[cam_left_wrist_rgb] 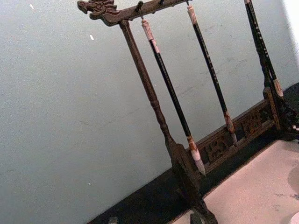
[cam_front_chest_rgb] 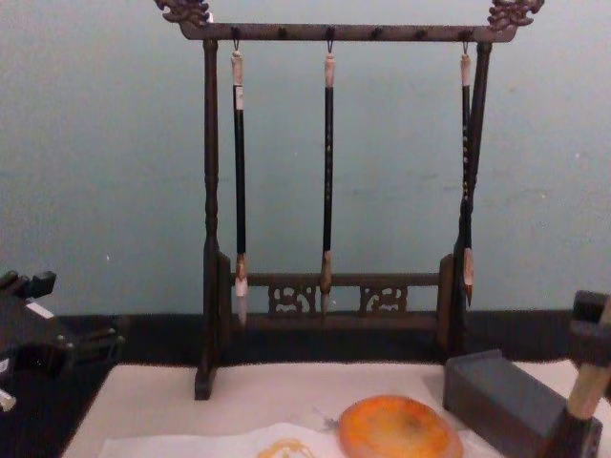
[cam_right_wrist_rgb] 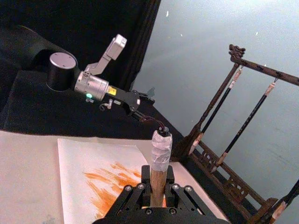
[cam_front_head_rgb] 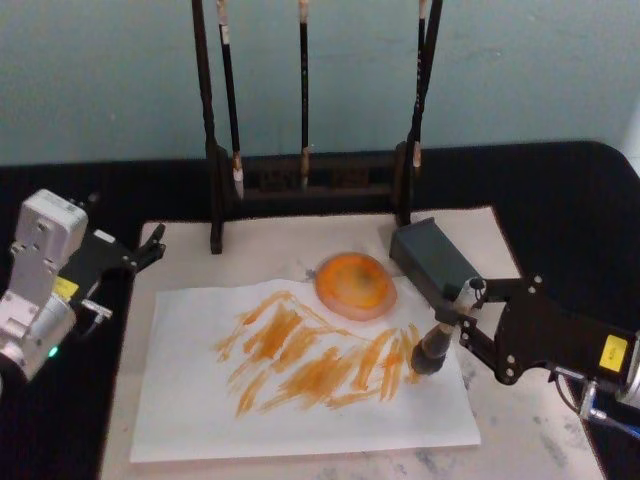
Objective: Pick up the brush from the inkstone, write on the paper, then place the brush back to its original position.
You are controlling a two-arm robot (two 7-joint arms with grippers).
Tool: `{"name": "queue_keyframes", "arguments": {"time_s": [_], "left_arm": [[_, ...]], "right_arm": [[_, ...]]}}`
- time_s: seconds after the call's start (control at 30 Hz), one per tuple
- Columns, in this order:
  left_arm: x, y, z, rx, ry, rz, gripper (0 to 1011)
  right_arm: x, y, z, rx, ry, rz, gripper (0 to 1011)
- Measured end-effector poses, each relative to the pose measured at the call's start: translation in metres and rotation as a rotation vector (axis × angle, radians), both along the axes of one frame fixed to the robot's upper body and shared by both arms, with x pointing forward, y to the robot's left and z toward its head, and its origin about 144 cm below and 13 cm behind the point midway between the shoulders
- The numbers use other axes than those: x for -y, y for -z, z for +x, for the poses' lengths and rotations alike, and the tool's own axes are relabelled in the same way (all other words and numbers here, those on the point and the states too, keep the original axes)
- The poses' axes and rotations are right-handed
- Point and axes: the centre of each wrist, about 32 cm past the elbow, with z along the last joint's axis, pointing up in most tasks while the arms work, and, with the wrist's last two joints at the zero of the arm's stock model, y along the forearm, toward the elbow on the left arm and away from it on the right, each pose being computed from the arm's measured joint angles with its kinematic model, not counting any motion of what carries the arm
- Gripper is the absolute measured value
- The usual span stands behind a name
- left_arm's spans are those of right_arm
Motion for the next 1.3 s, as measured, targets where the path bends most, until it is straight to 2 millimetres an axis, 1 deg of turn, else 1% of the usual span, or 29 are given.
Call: {"name": "queue_keyframes", "arguments": {"time_s": [0.33,0.57,0.97,1.07,1.17,1.3], "left_arm": [[0.0,0.0,0.0,0.0,0.0,0.0,1001],[0.0,0.0,0.0,0.0,0.0,0.0,1001],[0.0,0.0,0.0,0.0,0.0,0.0,1001],[0.0,0.0,0.0,0.0,0.0,0.0,1001],[0.0,0.0,0.0,0.0,0.0,0.0,1001],[0.0,0.0,0.0,0.0,0.0,0.0,1001]], "right_arm": [[-0.001,-0.003,0.001,0.019,0.02,0.034,163],[-0.003,-0.006,0.011,0.034,0.068,0.101,163],[-0.007,-0.003,0.041,-0.036,0.133,0.233,163],[-0.009,-0.002,0.051,-0.083,0.149,0.29,163],[-0.01,-0.002,0.056,-0.112,0.16,0.327,163],[-0.011,0.001,0.068,-0.187,0.189,0.417,163]]}}
